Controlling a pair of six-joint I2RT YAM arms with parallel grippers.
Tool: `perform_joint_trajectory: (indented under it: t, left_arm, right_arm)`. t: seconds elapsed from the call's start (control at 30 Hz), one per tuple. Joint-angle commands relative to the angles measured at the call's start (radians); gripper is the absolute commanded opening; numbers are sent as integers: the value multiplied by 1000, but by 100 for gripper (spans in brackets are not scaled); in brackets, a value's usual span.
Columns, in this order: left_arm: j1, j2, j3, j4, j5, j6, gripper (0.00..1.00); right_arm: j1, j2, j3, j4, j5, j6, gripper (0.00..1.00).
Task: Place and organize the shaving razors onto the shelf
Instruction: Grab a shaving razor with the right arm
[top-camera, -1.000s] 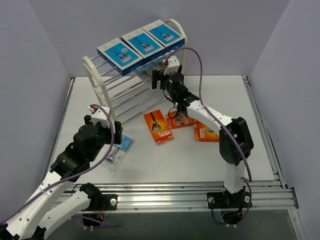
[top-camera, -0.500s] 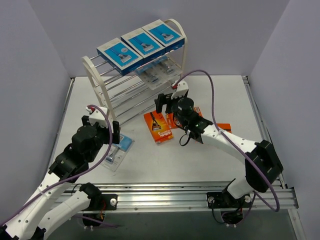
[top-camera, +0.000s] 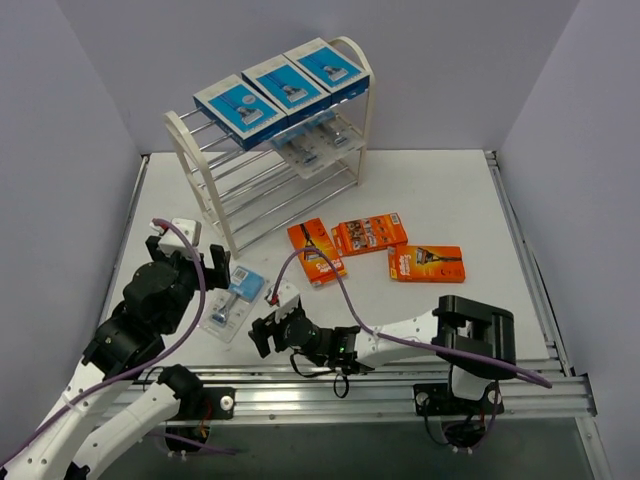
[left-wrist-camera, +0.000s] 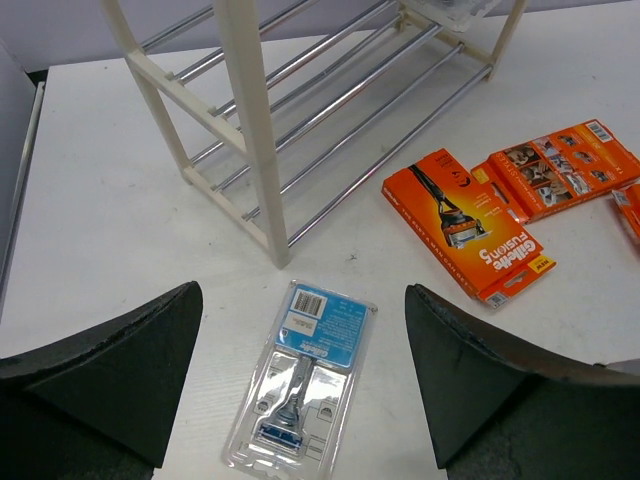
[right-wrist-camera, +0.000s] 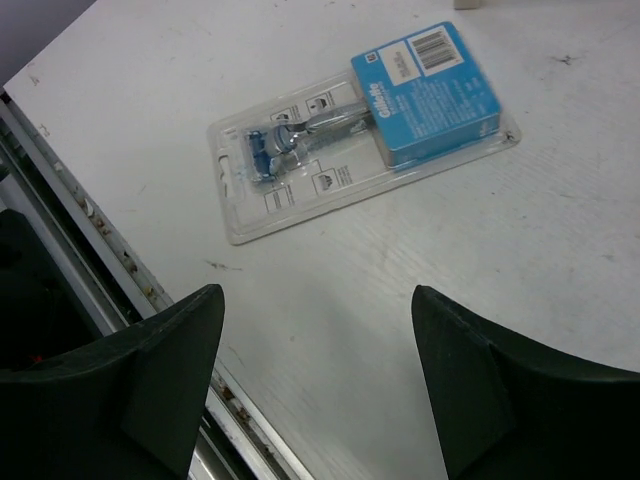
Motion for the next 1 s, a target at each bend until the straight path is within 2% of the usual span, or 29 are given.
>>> perform_joint_trajectory:
  t: [0.0, 0.2, 0.33, 0.4, 0.43, 0.57, 0.73, 0.97]
  left_arm:
    - [8, -9, 3, 31, -27, 9, 91]
    - [7, -87, -8, 57, -39, 8, 90]
    - [7, -185, -46, 96, -51, 6, 90]
    - [8, -199, -46, 97, -60, 3, 90]
    - [7, -202, -45, 96, -60, 1, 90]
    - [7, -193, -36, 83, -60, -3, 90]
    - [8, -206, -29, 77, -62, -11, 90]
    - [5, -277, -49, 105, -64, -15, 90]
  right_arm:
    - [31, 61, 113, 40, 99, 67, 70]
    - [40, 133, 215, 4, 102, 196, 64]
    - [41, 194, 372, -181, 102, 260, 63]
    - [41, 257, 461, -349, 109, 271, 64]
    - [41, 280, 555, -472, 117, 283, 63]
    - [48, 377, 720, -646, 165, 348, 64]
    - [38, 420, 727, -660, 212, 470, 62]
    - [-5, 529, 831, -738, 151, 555, 61]
